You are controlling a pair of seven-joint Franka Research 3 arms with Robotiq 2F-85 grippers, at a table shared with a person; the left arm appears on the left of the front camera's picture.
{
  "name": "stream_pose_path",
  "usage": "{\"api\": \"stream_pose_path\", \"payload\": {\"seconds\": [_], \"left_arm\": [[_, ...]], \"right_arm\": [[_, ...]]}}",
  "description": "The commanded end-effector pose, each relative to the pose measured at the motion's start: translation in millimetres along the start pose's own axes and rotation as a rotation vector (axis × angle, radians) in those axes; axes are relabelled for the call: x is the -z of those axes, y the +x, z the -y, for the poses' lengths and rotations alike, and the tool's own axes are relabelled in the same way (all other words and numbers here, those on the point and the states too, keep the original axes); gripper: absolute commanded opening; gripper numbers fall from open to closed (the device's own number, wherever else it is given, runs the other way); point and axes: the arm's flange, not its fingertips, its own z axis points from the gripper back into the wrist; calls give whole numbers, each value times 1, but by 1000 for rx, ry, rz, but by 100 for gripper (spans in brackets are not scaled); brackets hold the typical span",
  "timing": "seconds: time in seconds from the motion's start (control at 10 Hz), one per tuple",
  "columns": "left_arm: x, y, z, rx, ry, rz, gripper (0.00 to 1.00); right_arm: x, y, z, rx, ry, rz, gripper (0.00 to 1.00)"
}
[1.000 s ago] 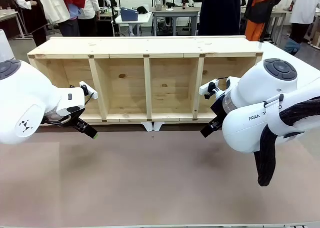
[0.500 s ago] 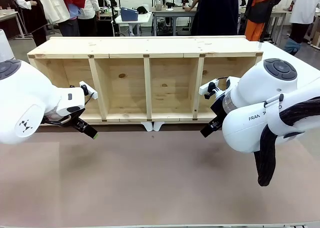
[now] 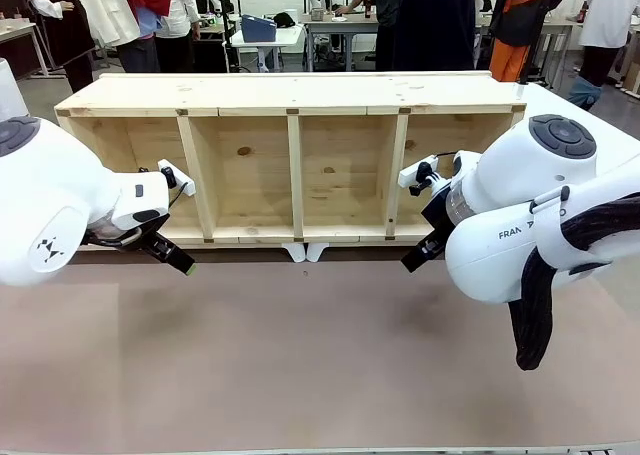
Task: Perform cable management.
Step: When the cord part of the Power Cable appears at the lower middle area of the table and stops, grasp the cord part of the Power Cable.
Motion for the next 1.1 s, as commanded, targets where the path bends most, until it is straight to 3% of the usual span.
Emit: {"api": "stream_pose_path", "payload": {"seconds": [0.0, 0.5, 0.7, 1.0], "left_arm": [[-38, -16, 7, 23, 17, 15, 100], [-144, -73, 15, 42, 63, 172, 100], [-189, -106, 10, 14, 107, 258, 100], [-238, -169, 5, -68, 143, 376, 100]], "right_arm": [[-32, -17, 8, -1, -12, 20, 100], [-144, -76, 41, 45, -77, 166, 100], [-190, -111, 53, 64, -117, 234, 100], [-227, -156, 56, 73, -152, 300, 100]]}}
